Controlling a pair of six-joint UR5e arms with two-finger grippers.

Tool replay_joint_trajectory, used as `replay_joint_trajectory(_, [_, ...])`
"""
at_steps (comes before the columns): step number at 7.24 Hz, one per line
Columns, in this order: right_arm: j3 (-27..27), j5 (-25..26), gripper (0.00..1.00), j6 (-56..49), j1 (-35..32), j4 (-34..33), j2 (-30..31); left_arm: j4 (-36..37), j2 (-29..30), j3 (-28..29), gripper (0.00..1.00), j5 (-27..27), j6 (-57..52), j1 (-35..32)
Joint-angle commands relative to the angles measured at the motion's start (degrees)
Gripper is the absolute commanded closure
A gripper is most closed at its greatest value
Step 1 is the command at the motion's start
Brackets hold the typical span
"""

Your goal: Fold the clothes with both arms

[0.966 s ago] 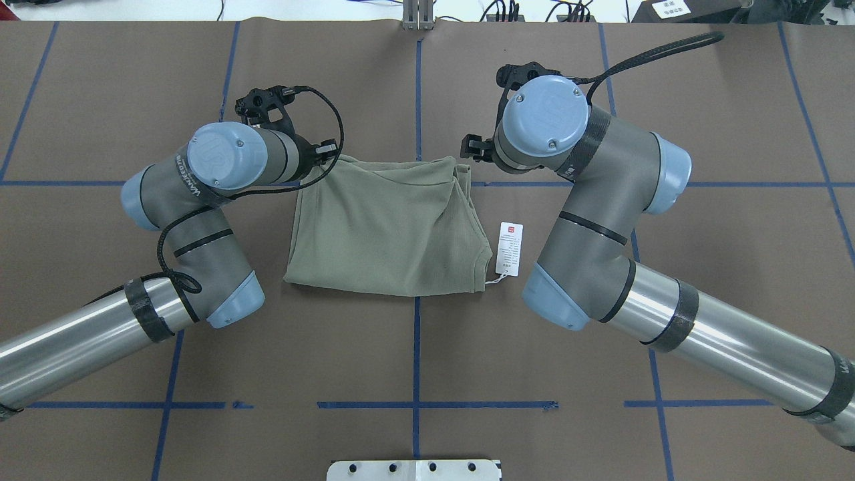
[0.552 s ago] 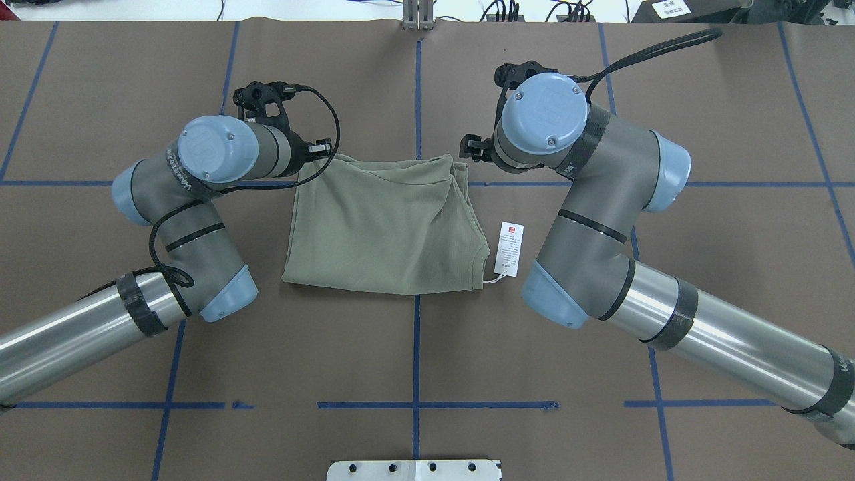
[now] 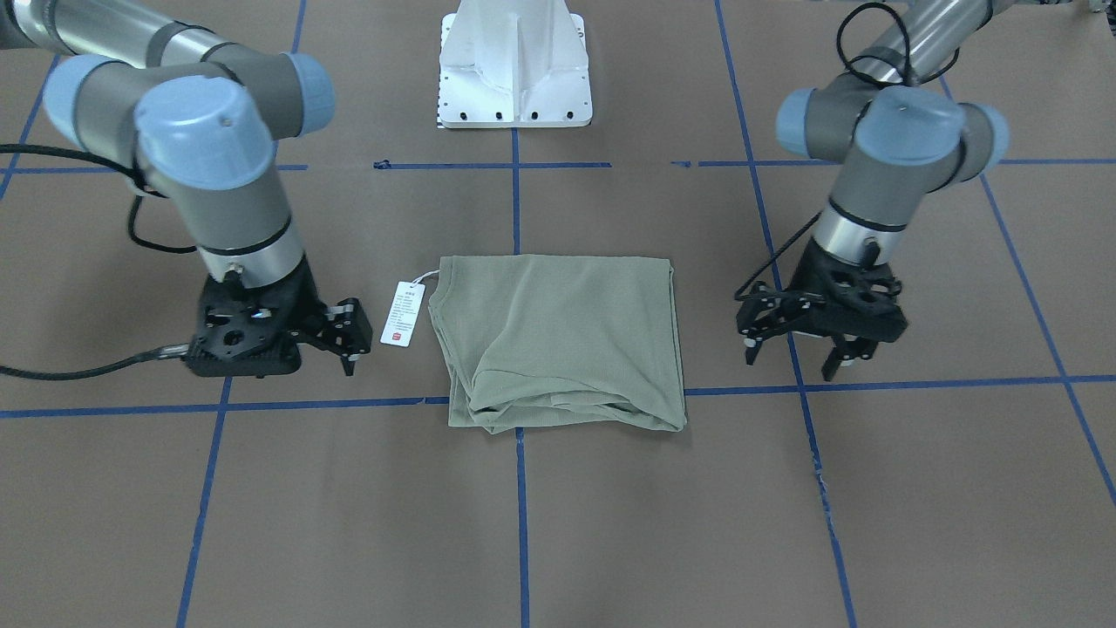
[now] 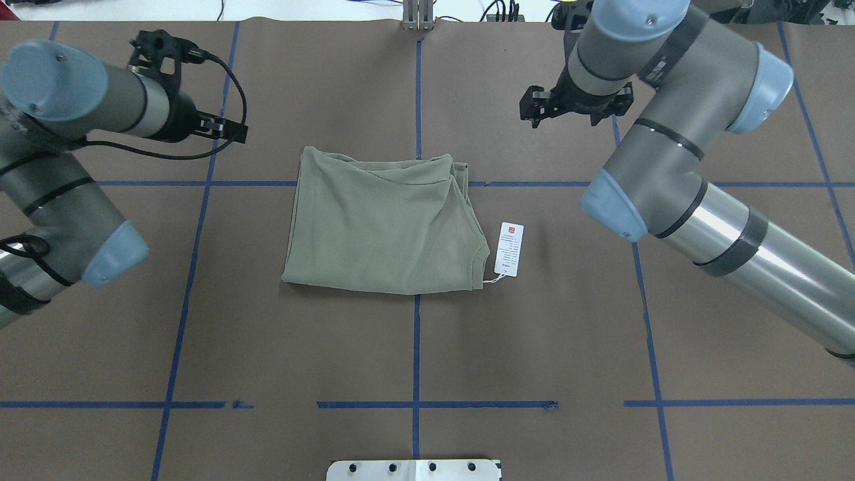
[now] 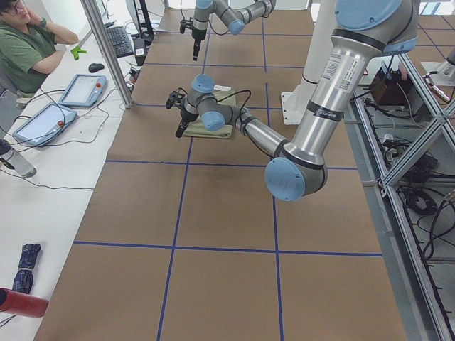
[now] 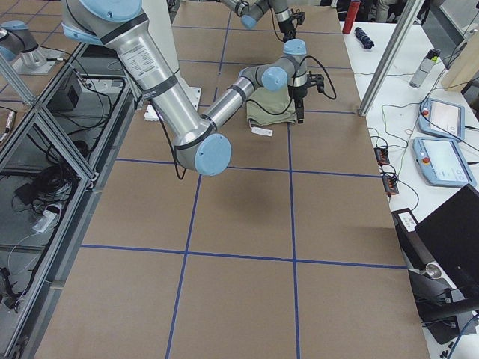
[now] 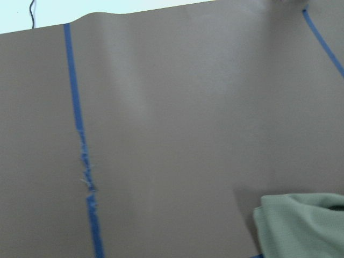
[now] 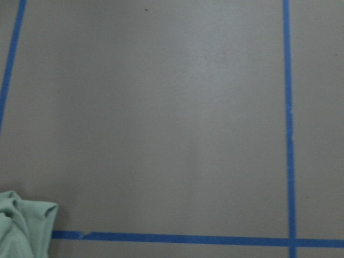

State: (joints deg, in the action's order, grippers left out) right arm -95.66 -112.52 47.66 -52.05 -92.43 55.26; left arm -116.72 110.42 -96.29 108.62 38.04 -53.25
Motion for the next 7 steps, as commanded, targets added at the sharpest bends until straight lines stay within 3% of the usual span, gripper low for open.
replay_joint_trajectory(1, [-6.01,-9.79,0.00,-21.71,-12.32,-0.91,13.14,2.20,-8.34,-1.09,0.00,8.33,-24.57,-14.01])
replay_joint_trajectory(3, [-5.95,-10.96,0.00,-45.76,-24.35,-1.17,23.97,2.55,-14.51,0.05,0.00,12.04,-43.93,-26.50])
replay_joint_trajectory(4, [-5.25,-13.40,0.00,-54.25,-30.25,-4.30,26.37,5.60,-15.49,0.05,0.00,14.67,-48.98,-30.73])
replay_joint_trajectory(5, [-5.24,-14.64,0.00,-59.64,-34.66,-8.68,28.48,9.72,-16.89,0.14,0.00,15.04,-52.51,-33.56])
replay_joint_trajectory(7, [-4.64,-13.43,0.00,-61.28,-36.45,-8.38,35.85,10.11,-20.69,4.94,0.00,15.31,-50.79,-34.63])
